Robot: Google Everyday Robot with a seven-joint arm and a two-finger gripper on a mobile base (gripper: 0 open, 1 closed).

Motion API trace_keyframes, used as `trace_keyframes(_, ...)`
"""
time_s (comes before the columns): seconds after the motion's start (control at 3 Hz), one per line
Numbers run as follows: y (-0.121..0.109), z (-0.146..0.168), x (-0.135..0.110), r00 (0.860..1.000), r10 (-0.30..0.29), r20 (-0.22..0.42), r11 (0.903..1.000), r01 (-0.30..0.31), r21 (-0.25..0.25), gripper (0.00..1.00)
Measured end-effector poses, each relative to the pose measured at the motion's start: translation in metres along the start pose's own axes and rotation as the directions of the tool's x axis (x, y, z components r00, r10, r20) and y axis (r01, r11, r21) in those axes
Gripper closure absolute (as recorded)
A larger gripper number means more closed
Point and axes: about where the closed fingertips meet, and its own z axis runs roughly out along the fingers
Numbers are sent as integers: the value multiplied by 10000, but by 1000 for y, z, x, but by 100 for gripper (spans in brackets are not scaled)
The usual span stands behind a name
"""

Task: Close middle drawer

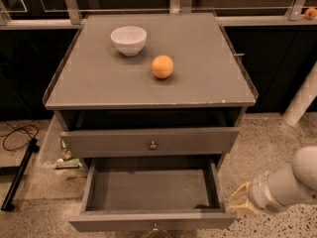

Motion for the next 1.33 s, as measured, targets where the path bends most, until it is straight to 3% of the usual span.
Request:
trace_keyframes(0.33,-1,43,12,9978,200,639,9997,-211,160,100)
trace_keyframes(1.0,8,53,20,9980,395,496,9992,-393,-34,100)
trace_keyframes(1.33,24,91,49,9915,1195,521,9924,-1178,-354,100)
